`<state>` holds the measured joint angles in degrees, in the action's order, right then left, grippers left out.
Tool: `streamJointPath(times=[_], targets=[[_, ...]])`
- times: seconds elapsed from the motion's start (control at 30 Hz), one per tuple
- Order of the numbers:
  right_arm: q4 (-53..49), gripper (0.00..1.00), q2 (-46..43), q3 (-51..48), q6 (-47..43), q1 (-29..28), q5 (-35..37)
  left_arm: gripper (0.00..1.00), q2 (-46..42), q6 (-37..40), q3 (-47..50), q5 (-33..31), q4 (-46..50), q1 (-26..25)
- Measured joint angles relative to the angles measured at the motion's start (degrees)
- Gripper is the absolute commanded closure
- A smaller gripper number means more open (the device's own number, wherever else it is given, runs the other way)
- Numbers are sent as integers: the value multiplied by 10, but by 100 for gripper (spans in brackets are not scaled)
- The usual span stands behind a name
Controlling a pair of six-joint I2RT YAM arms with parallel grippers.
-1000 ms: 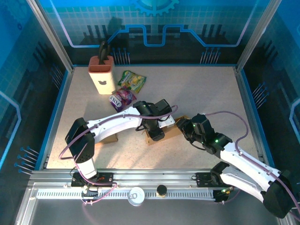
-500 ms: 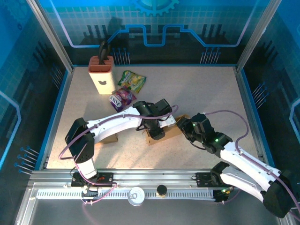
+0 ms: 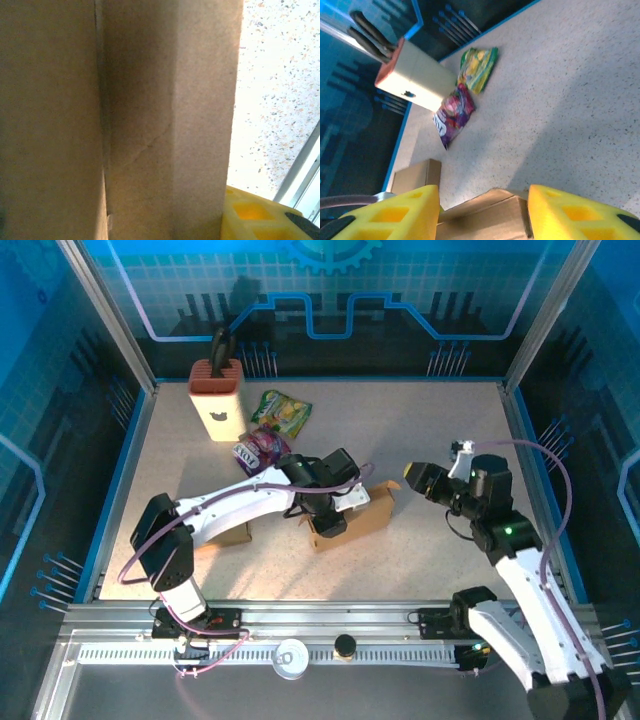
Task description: Fold the paper box
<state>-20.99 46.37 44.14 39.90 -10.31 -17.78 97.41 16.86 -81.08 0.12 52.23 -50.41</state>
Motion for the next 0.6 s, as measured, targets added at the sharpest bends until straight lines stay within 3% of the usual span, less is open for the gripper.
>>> streamJointPath(times=[0.2, 0.6], targets=[[-22, 51, 98, 16, -89, 5, -94, 55, -14, 7, 13, 2, 6, 0], [-55, 48, 126, 17, -173, -7, -127, 54, -15, 17, 14, 4, 10, 2]])
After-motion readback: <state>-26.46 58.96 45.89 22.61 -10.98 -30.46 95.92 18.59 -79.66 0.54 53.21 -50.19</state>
